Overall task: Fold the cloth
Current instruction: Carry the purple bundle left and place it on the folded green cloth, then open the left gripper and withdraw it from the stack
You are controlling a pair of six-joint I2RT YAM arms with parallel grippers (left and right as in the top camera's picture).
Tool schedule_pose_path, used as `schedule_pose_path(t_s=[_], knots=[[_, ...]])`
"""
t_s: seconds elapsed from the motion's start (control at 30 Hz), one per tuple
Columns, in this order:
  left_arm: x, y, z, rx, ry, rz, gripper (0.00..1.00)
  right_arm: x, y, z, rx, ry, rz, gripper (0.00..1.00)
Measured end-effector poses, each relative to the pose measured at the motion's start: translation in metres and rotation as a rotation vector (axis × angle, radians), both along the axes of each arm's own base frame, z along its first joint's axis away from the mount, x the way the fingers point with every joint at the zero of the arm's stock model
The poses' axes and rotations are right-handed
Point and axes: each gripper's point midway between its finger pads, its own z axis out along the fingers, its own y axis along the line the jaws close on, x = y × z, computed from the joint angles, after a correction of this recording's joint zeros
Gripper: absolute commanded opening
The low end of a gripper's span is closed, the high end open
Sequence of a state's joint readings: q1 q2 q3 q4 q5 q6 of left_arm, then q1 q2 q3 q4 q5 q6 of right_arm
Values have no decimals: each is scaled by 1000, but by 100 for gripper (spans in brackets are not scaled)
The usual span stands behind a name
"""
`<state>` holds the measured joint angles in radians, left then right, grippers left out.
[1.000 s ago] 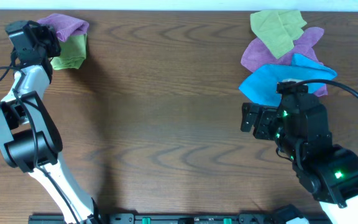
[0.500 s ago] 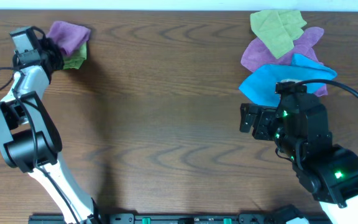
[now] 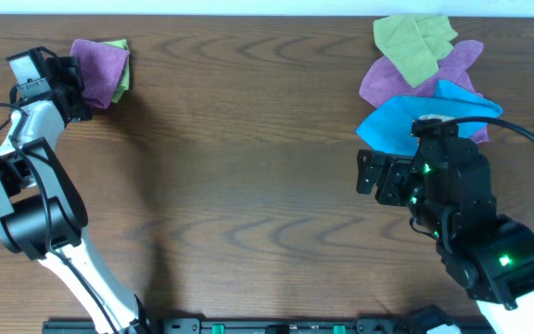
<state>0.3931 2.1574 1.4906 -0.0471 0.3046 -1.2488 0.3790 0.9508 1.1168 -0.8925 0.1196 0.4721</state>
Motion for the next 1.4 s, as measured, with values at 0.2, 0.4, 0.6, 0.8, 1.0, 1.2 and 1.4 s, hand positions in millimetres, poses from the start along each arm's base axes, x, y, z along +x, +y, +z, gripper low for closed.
schedule_pose_path(t_s=[0.2,0.4,0.6,0.8,1.0,1.2,1.4], knots=[[3,-7,8,62,-57,-184,95,0,0,0,0,-1,0,99],[11,-9,19,89,-117,-236,95,2,1,3,6,-14,0,99],[21,-27,25,103,-151,-273,95,2,2,3,12,-13,7,99],[24,-41,26,85,-160,-310,96,1,4,3,19,-10,16,99],[10,-20,21,62,-141,-311,96,0,8,3,31,-5,31,99],[-26,10,2,4,-49,-295,95,1,9,4,37,-13,34,99],[-52,-1,-8,-17,34,-385,96,6,11,10,47,-39,34,99]])
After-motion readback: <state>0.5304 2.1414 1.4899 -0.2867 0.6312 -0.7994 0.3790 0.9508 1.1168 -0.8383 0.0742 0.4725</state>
